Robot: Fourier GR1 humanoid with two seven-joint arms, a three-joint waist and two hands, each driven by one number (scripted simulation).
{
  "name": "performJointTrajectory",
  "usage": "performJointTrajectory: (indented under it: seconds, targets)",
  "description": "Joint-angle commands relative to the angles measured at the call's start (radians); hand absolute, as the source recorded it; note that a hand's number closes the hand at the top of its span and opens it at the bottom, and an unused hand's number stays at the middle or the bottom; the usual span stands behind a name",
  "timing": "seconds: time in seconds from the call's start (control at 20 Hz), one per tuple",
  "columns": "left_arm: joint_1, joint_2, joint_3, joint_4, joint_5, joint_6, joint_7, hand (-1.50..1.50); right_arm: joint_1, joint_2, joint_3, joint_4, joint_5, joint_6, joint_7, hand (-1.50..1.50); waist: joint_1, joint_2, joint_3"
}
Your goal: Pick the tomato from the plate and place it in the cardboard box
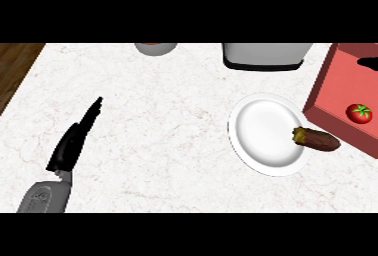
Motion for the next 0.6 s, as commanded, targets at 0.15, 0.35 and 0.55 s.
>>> performJointTrajectory:
  seconds: [0.15,0.35,0.55]
  targets:
    - [0.02,-0.005,0.001,0.003,-0.014,0.018,-0.017,0.0,0.017,-0.027,-0.166,0.032,-0.224,-0.116,-0.183,-1.5,0.0,0.001,0.0]
    - [0.035,0.006,0.007,-0.06,0.008,-0.01,0.02,0.0,0.123,-0.076,-0.232,0.028,-0.333,-0.116,-0.375,-1.5,-0.008,-0.004,0.0]
    - [-0.008,0.012,0.027,0.026,0.008,-0.01,-0.007,0.0,0.168,-0.157,-0.288,0.101,-0.422,-0.087,-0.491,-1.5,-0.01,0.002,0.0]
